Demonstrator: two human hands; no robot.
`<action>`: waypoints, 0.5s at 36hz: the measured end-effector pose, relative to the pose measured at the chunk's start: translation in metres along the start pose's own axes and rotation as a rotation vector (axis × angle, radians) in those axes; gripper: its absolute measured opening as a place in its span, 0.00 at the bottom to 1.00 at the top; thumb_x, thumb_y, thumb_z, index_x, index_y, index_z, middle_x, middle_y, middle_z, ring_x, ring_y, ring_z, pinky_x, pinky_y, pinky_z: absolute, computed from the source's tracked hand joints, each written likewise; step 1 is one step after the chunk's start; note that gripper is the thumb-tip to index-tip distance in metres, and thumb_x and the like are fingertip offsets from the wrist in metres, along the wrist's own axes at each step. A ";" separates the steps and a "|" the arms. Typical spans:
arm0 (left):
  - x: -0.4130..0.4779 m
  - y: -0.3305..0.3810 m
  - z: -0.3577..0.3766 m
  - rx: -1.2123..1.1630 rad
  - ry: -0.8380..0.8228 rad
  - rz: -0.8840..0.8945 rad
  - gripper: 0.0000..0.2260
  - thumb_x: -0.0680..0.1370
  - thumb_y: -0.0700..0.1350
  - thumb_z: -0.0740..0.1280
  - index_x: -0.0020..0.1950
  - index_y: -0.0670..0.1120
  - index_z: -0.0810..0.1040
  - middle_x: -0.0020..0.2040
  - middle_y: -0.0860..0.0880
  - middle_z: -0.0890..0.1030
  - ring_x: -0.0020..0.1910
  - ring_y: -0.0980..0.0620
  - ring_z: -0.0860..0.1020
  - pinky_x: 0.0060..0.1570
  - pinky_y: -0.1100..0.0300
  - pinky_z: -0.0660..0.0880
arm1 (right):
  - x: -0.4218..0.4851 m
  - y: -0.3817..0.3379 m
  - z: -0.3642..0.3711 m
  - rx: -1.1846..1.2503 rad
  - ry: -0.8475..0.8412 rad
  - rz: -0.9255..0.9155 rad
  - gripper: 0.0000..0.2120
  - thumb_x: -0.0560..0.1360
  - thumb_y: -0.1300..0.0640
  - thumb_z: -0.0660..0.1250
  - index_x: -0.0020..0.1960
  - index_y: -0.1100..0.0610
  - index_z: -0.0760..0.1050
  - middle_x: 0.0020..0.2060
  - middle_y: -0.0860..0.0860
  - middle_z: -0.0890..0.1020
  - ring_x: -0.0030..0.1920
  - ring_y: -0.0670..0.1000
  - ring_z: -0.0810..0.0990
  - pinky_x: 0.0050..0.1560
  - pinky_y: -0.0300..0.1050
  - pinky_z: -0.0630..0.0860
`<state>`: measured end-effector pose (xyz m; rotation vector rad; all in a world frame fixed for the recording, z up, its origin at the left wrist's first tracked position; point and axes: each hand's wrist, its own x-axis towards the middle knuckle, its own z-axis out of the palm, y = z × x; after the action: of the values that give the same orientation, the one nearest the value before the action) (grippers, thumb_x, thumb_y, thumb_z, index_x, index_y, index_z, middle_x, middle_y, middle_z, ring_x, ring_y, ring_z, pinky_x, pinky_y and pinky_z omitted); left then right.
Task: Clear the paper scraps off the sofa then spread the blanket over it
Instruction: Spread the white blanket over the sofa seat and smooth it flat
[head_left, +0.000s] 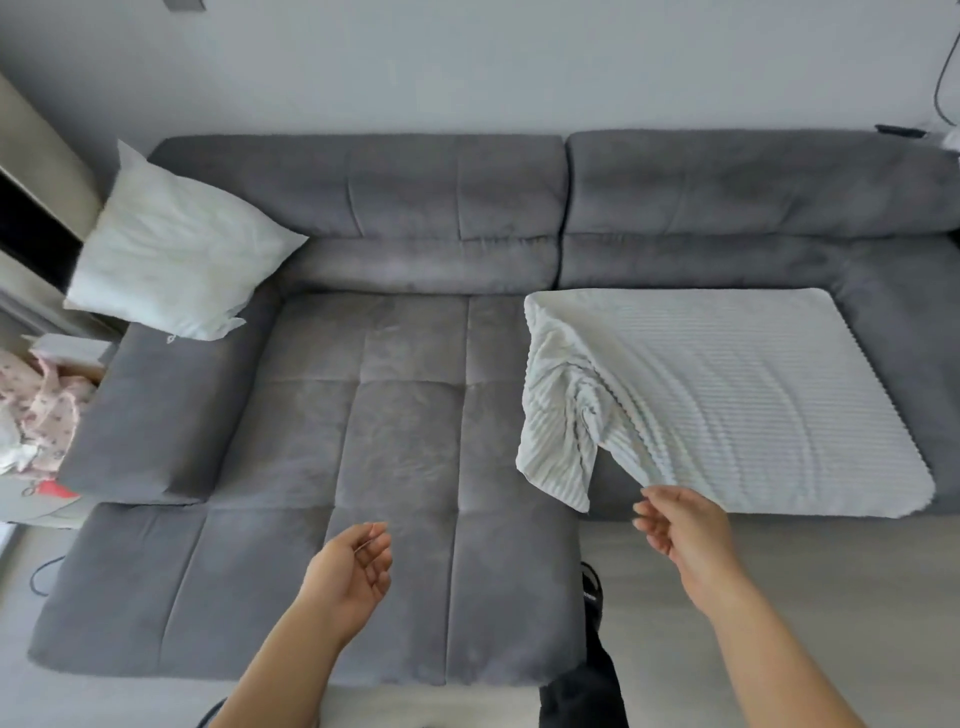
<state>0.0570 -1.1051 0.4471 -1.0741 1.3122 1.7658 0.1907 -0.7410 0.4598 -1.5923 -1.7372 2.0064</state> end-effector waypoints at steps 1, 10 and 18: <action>0.001 0.004 0.009 -0.006 0.004 0.001 0.07 0.81 0.42 0.64 0.46 0.44 0.80 0.34 0.49 0.80 0.27 0.53 0.78 0.25 0.63 0.72 | 0.007 -0.005 0.003 -0.008 -0.010 0.002 0.04 0.77 0.61 0.69 0.49 0.60 0.81 0.40 0.56 0.86 0.36 0.51 0.84 0.34 0.43 0.76; 0.090 0.007 0.124 0.007 0.097 -0.032 0.04 0.79 0.39 0.68 0.49 0.41 0.82 0.36 0.47 0.84 0.32 0.51 0.81 0.29 0.60 0.75 | 0.145 -0.064 0.010 -0.173 -0.102 -0.010 0.05 0.77 0.57 0.69 0.47 0.57 0.82 0.39 0.53 0.87 0.37 0.49 0.85 0.39 0.44 0.76; 0.255 0.009 0.242 0.254 -0.018 0.065 0.06 0.78 0.39 0.70 0.52 0.38 0.82 0.41 0.45 0.86 0.38 0.48 0.85 0.34 0.56 0.78 | 0.273 -0.071 0.065 -0.244 -0.123 -0.151 0.05 0.76 0.60 0.68 0.43 0.56 0.82 0.33 0.51 0.84 0.33 0.46 0.82 0.34 0.37 0.77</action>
<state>-0.1133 -0.8623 0.2571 -0.8815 1.5277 1.5978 -0.0212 -0.5941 0.3277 -1.3701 -2.1497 1.9213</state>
